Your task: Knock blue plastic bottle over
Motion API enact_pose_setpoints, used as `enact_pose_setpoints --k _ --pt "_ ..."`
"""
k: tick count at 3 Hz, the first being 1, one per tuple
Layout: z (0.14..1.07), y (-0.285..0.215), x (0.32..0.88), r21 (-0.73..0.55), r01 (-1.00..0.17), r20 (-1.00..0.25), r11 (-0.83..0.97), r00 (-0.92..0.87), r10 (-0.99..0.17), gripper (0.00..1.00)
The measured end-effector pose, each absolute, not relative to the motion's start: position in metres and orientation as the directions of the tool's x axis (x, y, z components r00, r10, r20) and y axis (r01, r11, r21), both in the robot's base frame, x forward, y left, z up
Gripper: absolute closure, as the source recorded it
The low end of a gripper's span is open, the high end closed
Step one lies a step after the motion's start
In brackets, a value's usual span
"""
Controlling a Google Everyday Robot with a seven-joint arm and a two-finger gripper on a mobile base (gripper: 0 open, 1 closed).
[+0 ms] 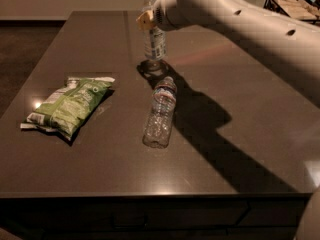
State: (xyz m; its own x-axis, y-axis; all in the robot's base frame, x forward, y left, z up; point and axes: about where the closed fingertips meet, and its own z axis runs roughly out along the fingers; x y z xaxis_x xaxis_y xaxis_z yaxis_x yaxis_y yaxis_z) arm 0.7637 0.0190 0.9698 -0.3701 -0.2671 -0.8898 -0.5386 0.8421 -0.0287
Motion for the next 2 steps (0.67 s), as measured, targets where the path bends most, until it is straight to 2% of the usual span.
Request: enact_pose_setpoints --k 1,2 --pt "1.001 0.009 0.760 -0.095 -0.557 -0.856 0.825 -0.377 -0.353 1.00" --pt "1.021 0.001 0.757 -0.161 -0.594 -0.801 0.788 -0.388 -0.457 1.00"
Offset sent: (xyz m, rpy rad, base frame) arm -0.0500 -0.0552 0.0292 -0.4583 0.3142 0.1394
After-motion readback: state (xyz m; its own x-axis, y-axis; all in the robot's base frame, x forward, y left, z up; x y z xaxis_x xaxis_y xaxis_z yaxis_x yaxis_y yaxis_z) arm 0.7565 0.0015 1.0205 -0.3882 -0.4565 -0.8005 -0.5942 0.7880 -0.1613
